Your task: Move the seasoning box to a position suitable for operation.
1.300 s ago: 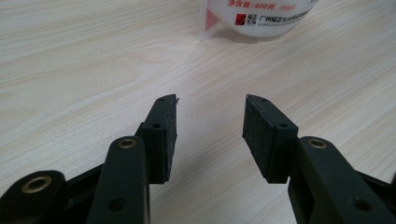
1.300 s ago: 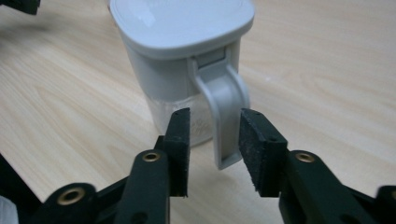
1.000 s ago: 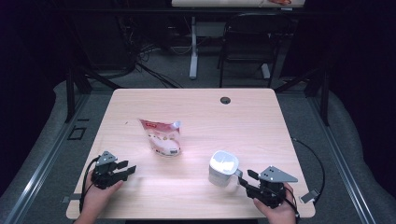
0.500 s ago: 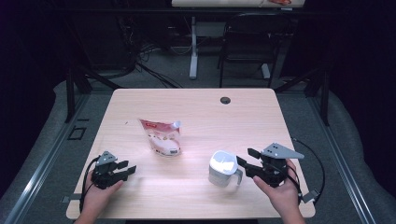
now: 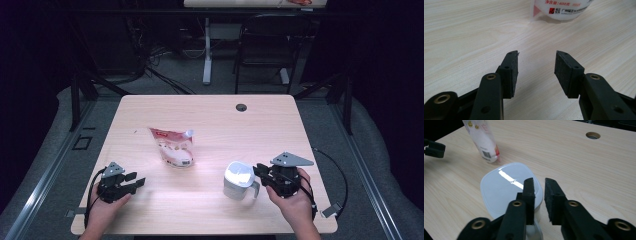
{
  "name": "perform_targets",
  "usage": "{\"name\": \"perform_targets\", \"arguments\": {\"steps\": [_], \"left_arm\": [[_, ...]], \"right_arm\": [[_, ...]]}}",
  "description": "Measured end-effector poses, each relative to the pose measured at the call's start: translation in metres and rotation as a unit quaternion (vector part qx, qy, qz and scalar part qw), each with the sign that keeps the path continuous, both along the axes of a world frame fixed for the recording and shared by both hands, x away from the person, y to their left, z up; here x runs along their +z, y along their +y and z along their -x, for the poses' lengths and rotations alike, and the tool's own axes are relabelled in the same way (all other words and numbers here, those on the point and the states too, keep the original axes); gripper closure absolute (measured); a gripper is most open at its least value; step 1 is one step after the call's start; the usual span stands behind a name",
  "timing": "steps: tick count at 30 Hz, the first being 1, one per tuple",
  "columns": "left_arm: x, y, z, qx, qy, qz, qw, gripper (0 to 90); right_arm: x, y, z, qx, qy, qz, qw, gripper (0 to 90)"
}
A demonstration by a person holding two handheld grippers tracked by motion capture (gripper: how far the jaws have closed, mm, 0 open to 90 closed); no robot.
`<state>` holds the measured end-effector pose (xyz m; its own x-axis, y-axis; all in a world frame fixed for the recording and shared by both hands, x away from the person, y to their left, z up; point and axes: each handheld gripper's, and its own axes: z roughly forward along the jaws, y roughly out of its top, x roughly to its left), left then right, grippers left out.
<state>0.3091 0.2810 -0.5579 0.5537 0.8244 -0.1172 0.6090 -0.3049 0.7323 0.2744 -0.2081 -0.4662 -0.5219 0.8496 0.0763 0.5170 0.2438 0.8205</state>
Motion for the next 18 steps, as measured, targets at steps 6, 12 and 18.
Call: {"name": "perform_targets", "arguments": {"steps": [6,12,18], "left_arm": [[0.0,0.0,0.0,-0.001,0.0,0.0,1.0,54.0],[0.0,0.0,-0.001,-0.001,-0.003,0.002,1.0,53.8],[0.0,0.0,-0.001,-0.005,-0.001,0.0,1.0,53.7]], "right_arm": [[0.0,0.003,0.004,0.012,0.009,0.019,0.9997,90.0],[-0.004,0.01,0.006,0.023,0.018,0.026,0.9992,90.0],[-0.009,0.011,0.005,0.029,0.027,0.023,0.999,90.0]]}}
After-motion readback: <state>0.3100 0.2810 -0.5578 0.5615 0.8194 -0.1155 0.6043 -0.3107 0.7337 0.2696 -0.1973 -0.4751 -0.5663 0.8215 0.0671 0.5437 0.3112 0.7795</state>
